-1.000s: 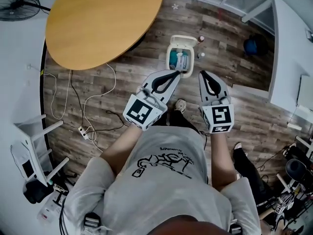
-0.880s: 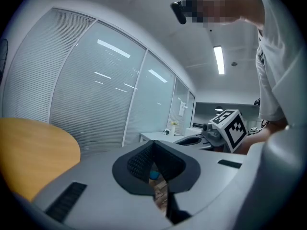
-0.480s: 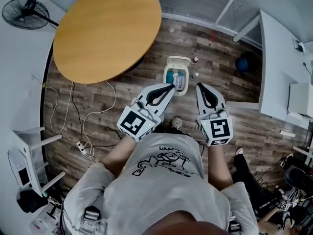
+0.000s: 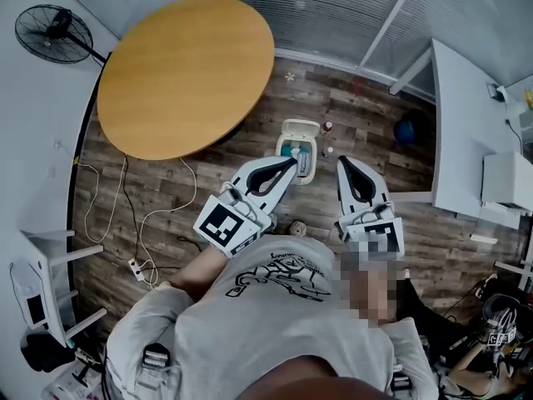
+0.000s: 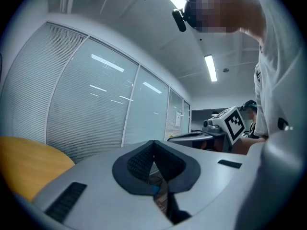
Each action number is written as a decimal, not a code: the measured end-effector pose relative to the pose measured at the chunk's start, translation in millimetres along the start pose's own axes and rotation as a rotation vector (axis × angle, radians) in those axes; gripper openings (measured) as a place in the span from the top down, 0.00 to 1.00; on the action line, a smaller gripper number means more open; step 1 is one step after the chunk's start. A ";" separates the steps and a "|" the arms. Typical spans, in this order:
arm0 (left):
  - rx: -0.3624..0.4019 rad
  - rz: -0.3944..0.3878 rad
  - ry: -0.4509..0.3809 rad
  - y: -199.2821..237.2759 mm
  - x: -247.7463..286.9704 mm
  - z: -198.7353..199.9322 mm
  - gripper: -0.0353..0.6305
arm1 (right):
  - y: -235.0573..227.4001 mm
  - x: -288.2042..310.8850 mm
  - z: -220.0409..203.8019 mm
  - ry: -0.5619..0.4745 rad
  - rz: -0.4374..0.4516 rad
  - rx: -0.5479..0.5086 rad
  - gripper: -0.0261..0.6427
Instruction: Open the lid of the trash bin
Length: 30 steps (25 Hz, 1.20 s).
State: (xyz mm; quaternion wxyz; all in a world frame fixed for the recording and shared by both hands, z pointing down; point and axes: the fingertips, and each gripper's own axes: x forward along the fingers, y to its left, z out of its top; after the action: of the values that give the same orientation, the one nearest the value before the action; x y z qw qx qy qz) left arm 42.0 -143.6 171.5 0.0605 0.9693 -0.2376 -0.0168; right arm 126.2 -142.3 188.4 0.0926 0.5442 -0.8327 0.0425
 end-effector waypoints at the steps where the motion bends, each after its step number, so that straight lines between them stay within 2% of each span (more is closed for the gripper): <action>1: 0.000 -0.001 -0.003 -0.7 -0.3 3.8 0.92 | 0.0 -2.3 4.4 -0.007 -0.001 -0.003 0.95; 16: 0.021 -0.013 -0.047 -15.1 -16.7 36.9 0.92 | 15.9 -28.3 41.1 -0.061 -0.011 -0.003 0.95; 30: 0.032 0.007 -0.061 -19.5 -16.4 40.8 0.92 | 9.5 -40.6 42.4 -0.062 -0.037 0.003 0.95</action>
State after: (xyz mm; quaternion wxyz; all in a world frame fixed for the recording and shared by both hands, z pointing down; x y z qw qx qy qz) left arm 33.8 -123.4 128.6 0.0380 0.9684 -0.2427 -0.0421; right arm 128.8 -109.2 139.1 0.0667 0.5608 -0.8249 0.0250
